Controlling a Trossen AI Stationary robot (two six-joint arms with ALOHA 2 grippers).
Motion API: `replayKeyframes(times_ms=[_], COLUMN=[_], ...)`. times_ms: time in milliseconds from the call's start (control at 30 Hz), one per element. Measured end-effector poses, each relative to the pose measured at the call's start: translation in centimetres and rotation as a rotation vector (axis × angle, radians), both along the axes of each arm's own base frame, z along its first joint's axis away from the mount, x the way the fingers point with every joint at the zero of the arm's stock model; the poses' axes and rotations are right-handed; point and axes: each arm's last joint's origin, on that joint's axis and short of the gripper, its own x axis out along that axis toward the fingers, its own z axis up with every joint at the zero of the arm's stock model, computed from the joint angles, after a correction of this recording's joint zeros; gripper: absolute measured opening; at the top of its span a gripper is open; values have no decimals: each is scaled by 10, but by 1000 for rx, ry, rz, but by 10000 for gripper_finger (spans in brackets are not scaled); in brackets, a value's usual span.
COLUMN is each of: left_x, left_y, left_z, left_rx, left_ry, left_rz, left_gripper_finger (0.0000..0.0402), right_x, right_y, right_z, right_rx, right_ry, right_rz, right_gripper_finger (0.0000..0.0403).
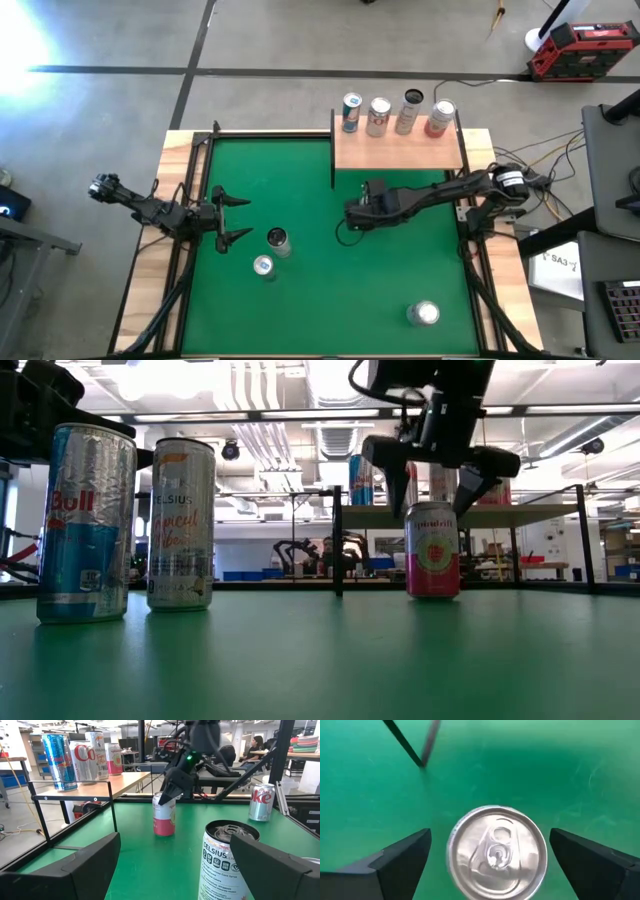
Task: Place canned beverage on shelf
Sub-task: Put the pink-white soda can on the shelf aligned with the other pink-white soda can
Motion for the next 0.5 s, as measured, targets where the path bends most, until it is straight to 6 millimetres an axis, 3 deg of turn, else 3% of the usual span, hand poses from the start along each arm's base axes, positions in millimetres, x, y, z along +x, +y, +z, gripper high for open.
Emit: replayKeyframes(times_ms=[300, 500], left_x=[0, 0], left_y=[0, 0], left_z=[0, 0], left_rx=[0, 0], left_ry=[0, 0], left_rz=[0, 0], left_gripper_finger=[361, 361], right_x=[-9, -19], right_y=[34, 44], right_z=[1, -10], right_rx=[-207, -256], right_ry=[-68, -100], right_rz=[-38, -74], right_gripper_finger=[400, 400])
